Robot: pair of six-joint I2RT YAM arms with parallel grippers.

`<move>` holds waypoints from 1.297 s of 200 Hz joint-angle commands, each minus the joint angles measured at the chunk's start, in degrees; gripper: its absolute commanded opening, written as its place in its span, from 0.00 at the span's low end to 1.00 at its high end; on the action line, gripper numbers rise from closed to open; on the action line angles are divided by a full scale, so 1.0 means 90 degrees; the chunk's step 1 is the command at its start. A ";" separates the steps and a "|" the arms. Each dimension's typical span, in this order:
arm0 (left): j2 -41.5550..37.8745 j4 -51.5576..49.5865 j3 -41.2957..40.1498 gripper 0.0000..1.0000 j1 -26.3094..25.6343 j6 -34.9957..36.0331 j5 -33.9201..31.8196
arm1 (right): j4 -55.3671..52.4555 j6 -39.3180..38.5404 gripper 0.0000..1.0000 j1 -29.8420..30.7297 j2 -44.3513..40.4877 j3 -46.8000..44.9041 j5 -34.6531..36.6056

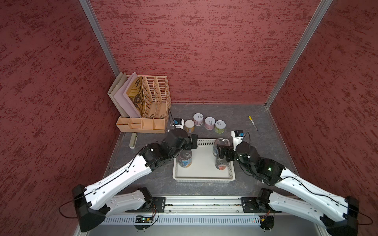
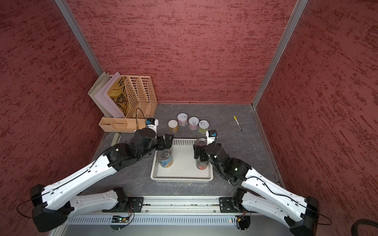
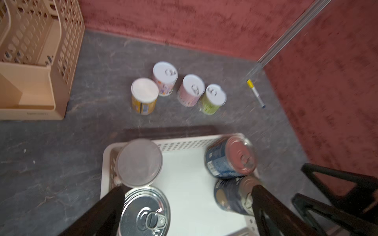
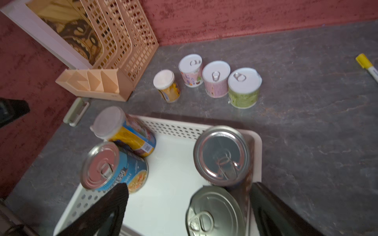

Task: Put the canned food in the basket
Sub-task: Place the canned food in the basket, then pick up the canned food from the center of the board.

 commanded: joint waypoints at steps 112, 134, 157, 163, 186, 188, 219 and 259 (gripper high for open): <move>-0.1268 0.0842 -0.1888 1.00 0.3757 -0.0045 0.0867 | 0.0238 -0.0818 0.98 -0.2937 0.5033 0.3312 -0.1217; -0.1307 0.0962 -0.1931 1.00 0.3818 -0.0080 0.1203 | 0.0075 -0.0997 0.98 -0.3106 0.5509 0.3530 -0.1494; -0.1243 0.0974 -0.1948 1.00 0.3833 -0.0096 0.1290 | -0.0148 -0.1022 0.98 -0.3160 0.5918 0.3751 -0.1523; -0.1223 0.0956 -0.1938 1.00 0.3841 -0.0095 0.1290 | -0.0208 -0.1021 0.98 -0.3155 0.6013 0.3797 -0.1506; -0.1184 0.0914 -0.1931 1.00 0.3927 -0.0100 0.1343 | -0.0335 -0.1066 0.98 -0.3166 0.6391 0.3947 -0.1379; -0.1182 0.0914 -0.1930 1.00 0.3938 -0.0102 0.1348 | -0.0344 -0.1069 0.98 -0.3165 0.6419 0.3953 -0.1379; -0.1196 0.0947 -0.1956 1.00 0.4035 -0.0144 0.1485 | -0.0713 -0.1174 0.98 -0.3165 0.7059 0.4441 -0.1400; -0.1082 0.1007 -0.1996 1.00 0.4156 -0.0186 0.1676 | -0.1306 -0.1065 0.98 -0.3194 0.7595 0.4988 -0.0921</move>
